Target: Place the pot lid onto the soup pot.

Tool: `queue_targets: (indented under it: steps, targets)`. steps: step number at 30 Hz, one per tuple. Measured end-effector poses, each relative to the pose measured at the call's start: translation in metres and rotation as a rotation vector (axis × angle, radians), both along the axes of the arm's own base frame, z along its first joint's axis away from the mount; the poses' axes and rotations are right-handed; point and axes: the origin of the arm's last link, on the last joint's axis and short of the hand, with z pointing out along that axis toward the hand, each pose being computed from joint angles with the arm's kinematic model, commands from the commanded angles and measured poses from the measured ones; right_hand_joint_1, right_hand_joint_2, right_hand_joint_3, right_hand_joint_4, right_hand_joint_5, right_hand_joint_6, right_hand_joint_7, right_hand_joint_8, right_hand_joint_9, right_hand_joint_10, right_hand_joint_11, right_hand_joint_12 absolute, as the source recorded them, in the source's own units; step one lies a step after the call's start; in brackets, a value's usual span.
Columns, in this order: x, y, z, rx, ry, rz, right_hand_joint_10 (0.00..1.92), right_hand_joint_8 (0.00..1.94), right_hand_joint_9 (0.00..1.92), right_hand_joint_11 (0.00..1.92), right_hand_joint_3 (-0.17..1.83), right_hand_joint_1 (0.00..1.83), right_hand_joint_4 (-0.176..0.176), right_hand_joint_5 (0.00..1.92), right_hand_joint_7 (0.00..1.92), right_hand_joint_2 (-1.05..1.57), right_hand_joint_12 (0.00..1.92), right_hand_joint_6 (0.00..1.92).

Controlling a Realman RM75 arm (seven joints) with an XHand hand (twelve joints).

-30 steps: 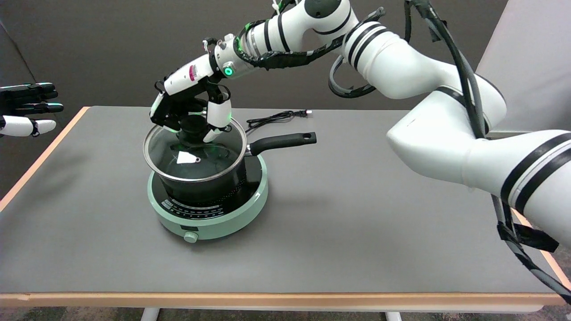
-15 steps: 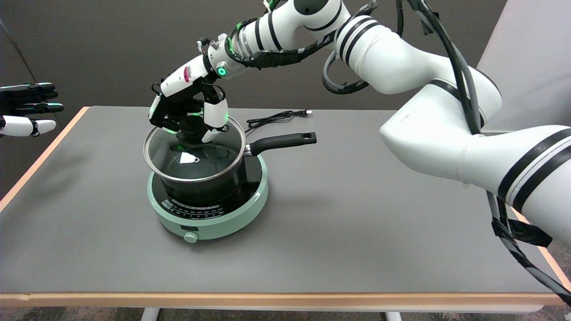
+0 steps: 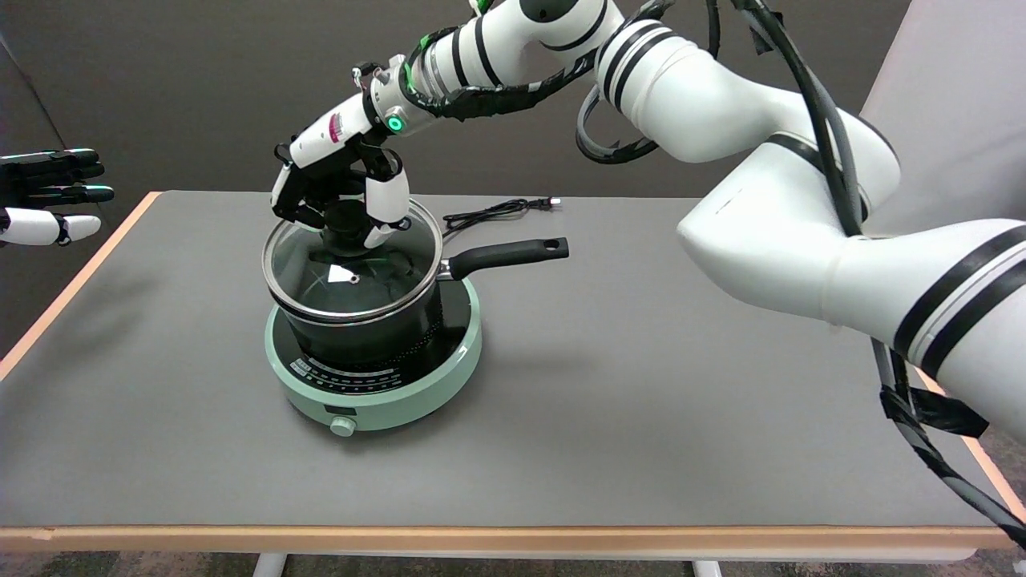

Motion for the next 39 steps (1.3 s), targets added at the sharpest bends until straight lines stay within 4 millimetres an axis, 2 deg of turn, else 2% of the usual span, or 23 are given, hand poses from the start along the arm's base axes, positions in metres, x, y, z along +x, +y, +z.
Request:
queue_targets:
  steps: [39]
  targets:
    - [-0.011,-0.005,0.002,-0.04,-0.006,-0.004,1.92,1.59,0.81,0.8,0.97,1.36,0.176,0.52,0.84,0.75,1.92,1.73]
